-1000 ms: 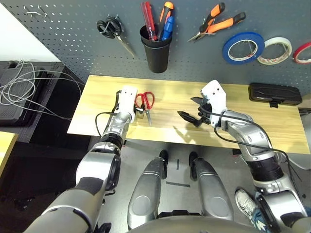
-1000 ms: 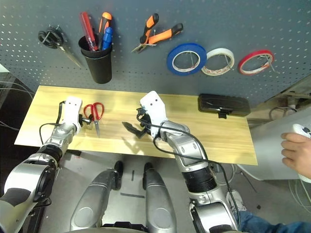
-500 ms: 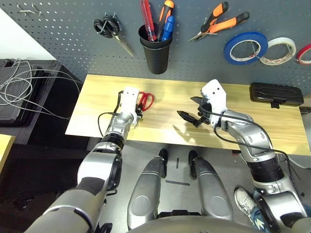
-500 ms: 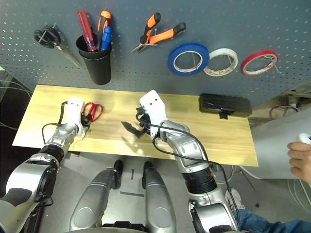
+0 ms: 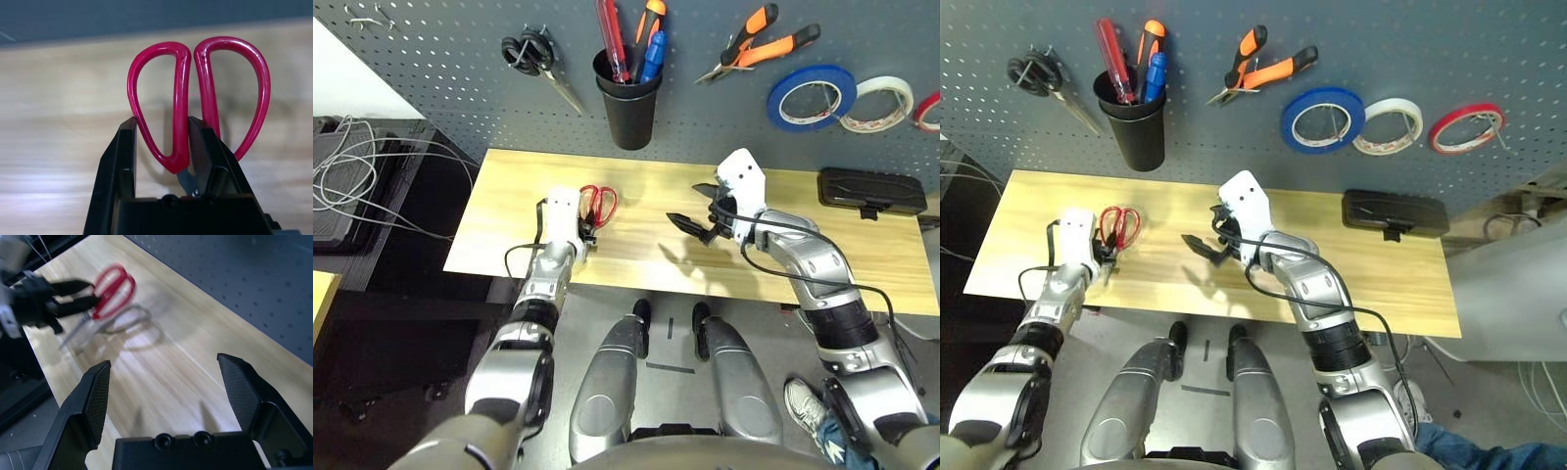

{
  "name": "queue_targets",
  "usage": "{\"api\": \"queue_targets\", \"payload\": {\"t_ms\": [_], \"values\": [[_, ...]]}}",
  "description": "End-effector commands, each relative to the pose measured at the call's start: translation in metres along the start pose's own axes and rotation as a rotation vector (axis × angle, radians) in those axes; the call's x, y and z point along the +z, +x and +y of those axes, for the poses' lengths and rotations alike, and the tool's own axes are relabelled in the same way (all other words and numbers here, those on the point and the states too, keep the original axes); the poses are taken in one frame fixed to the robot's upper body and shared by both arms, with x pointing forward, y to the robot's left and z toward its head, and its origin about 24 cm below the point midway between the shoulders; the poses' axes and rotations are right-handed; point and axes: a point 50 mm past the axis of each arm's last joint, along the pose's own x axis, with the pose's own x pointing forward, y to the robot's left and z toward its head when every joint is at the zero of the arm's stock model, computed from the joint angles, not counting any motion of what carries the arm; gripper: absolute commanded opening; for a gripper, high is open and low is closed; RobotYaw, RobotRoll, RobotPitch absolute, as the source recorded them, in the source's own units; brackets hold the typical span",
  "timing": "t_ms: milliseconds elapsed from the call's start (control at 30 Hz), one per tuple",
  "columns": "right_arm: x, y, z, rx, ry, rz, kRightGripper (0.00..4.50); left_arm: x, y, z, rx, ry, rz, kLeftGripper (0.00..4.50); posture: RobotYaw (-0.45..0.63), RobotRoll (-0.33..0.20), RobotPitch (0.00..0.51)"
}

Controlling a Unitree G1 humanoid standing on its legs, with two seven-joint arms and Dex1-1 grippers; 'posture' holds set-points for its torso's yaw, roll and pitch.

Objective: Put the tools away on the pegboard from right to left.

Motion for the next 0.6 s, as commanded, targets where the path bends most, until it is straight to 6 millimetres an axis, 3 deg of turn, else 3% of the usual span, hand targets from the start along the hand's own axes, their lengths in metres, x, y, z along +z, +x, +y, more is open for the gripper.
{"api": "queue_targets", "payload": {"t_ms": [33, 333, 600], "values": [[-0.002, 0.004, 0.005, 0.043, 0.001, -0.005, 4.5, 0.008, -0.018, 0.01, 0.049, 0.03, -0.063, 1.62, 0.06, 0.0, 0.31], [0.023, 0.011, 0.01, 0.091, -0.02, -0.169, 4.5, 0.031, -0.044, 0.022, 0.085, 0.107, -0.216, 1.61, 0.07, 0.0, 0.297], [0.035, 0.012, 0.008, 0.101, -0.034, -0.251, 4.5, 0.06, -0.048, 0.027, 0.087, 0.156, -0.393, 1.58, 0.07, 0.0, 0.293]]}}
